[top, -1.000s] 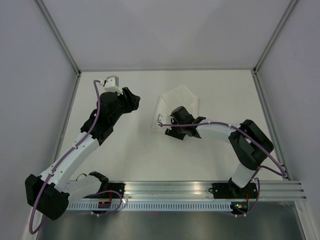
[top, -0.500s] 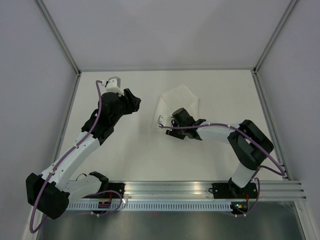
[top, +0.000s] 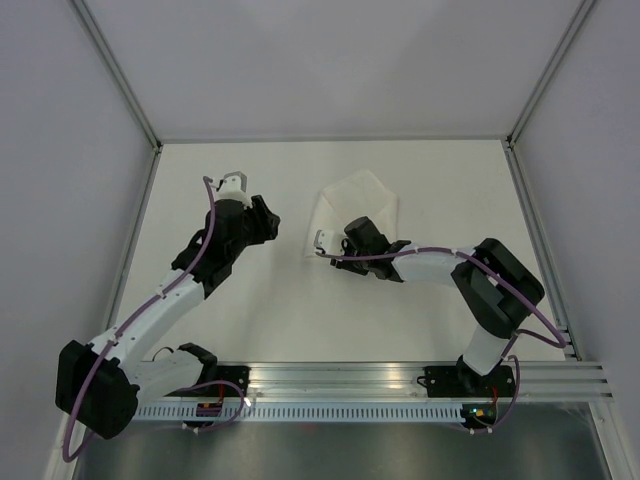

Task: Fold the napkin, place the utensils inside, and roll it up
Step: Roll the napkin at the center of the board.

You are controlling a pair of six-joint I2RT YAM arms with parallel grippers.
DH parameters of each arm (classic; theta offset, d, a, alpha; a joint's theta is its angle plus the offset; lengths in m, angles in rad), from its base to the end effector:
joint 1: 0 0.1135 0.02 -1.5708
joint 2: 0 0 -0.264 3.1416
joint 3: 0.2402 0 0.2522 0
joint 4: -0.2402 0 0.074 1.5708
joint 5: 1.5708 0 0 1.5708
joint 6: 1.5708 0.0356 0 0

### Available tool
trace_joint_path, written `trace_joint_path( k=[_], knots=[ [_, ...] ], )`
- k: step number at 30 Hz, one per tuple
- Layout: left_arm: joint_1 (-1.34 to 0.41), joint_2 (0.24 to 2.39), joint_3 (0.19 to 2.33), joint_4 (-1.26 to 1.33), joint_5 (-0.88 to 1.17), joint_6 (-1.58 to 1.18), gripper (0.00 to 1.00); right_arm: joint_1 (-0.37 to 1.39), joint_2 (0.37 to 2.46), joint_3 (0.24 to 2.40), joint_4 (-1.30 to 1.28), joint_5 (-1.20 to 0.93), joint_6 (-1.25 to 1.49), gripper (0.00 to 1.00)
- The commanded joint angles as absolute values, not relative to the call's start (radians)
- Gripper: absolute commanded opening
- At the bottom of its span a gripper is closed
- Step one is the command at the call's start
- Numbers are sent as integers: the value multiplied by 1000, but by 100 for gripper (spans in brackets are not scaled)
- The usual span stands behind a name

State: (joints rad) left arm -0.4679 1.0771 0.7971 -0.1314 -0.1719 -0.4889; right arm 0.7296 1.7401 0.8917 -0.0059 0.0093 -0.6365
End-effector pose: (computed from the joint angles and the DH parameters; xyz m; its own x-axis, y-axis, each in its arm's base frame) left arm 0.2231 -0.1059 0.2923 -0.4581 -0.2870 -0.8413 0.1012 0.9235 -0.3701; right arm 0.2562 0.2287 0.1470 -0.0586 -0.8497 -0.5240 -0.8665 0.3040 -0.3960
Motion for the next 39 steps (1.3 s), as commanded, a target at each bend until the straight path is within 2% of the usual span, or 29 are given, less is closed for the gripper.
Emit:
trace_joint_path(
  k=[1,4,12,17,19,33,39],
  knots=[
    [-472,1058,761,-63,-204,-457,56,733,1787,847,-67,8,-640,41],
    [-479,1063,739,-40,-230,-460,56,733,1787,845,-77,8,-640,31],
    [-500,1063,678,84,-267,-482,53,733,1787,842,-118,5,-644,22],
    [-523,1063,654,147,-293,-456,46,710,1784,867,-195,-90,-640,16],
    [-538,1058,635,191,-304,-442,46,698,1786,885,-219,-141,-641,13],
    [-686,943,405,673,-367,-157,46,522,1913,1109,-589,-491,-736,7],
    [-715,945,315,877,-272,44,48,457,2012,1220,-774,-589,-813,5]
  ],
)
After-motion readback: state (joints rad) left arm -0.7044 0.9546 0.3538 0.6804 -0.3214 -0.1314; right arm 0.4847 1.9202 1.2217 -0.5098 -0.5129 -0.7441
